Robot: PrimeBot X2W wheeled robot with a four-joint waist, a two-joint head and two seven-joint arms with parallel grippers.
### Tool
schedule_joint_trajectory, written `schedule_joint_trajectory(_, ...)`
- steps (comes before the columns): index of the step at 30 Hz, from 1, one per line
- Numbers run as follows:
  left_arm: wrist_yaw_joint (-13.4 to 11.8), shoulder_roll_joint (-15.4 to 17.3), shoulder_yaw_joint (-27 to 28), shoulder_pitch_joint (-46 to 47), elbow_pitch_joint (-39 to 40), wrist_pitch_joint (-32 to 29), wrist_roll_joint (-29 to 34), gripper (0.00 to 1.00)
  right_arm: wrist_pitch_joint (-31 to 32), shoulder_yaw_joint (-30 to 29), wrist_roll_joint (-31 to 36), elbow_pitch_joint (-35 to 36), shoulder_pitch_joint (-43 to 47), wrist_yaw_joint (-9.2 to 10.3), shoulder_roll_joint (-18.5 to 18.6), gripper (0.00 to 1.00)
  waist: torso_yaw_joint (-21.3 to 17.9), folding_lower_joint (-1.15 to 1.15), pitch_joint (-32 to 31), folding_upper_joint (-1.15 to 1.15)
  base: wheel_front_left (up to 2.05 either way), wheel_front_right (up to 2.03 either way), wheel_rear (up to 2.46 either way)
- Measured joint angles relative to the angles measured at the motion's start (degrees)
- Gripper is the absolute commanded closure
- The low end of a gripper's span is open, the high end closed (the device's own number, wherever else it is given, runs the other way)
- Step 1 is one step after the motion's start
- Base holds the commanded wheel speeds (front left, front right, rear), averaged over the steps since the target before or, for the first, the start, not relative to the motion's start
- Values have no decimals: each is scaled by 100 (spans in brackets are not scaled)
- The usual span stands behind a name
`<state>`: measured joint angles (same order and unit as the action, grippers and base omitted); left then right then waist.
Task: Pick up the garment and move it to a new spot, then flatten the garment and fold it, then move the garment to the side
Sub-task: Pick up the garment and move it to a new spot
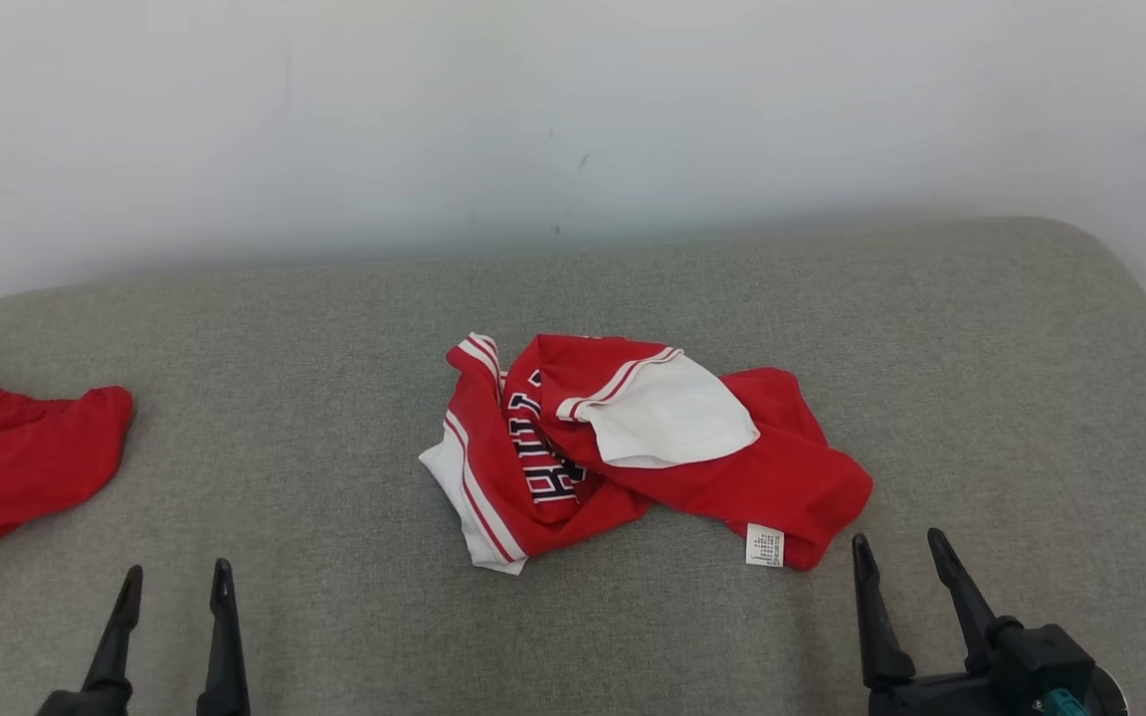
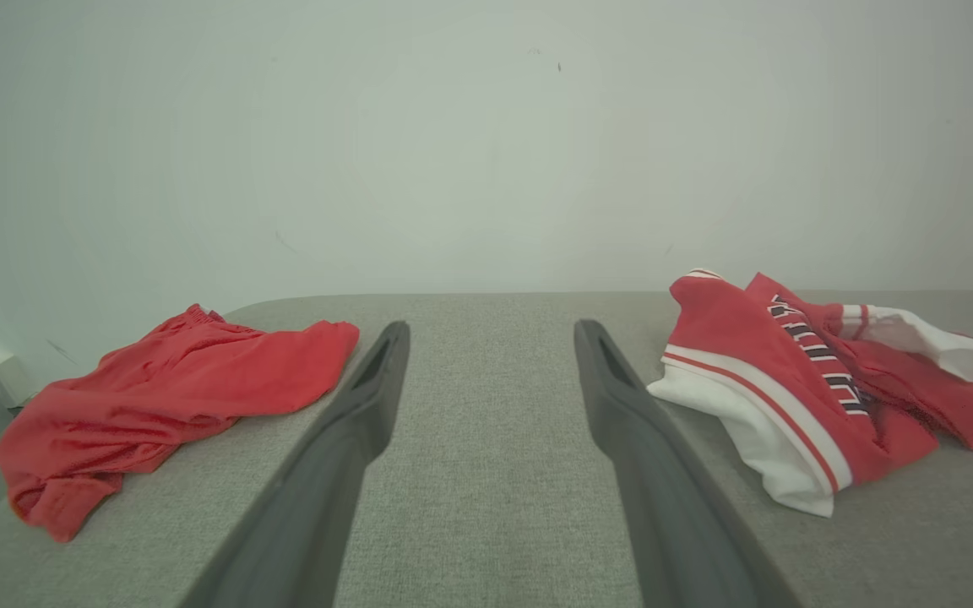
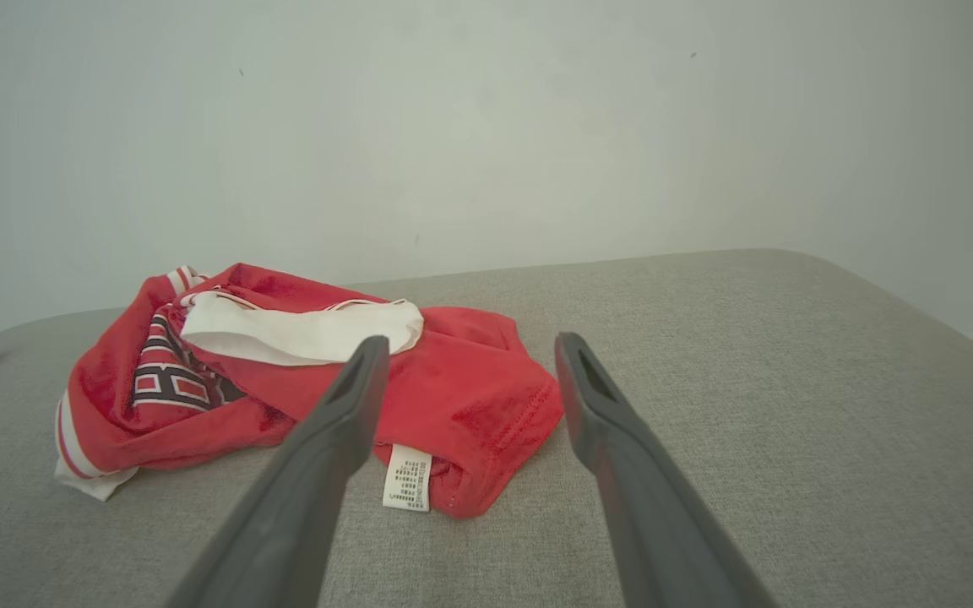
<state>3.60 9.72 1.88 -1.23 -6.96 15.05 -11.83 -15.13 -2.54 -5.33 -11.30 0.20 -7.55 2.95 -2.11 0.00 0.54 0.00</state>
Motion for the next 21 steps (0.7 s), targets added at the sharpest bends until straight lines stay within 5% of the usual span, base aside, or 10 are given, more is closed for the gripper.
schedule_joint_trajectory(21,157,-141,226,-135,-76,0,453,0,0,62,237,-211,-3,0,-1,0,19,0,-30,0,0,0,0)
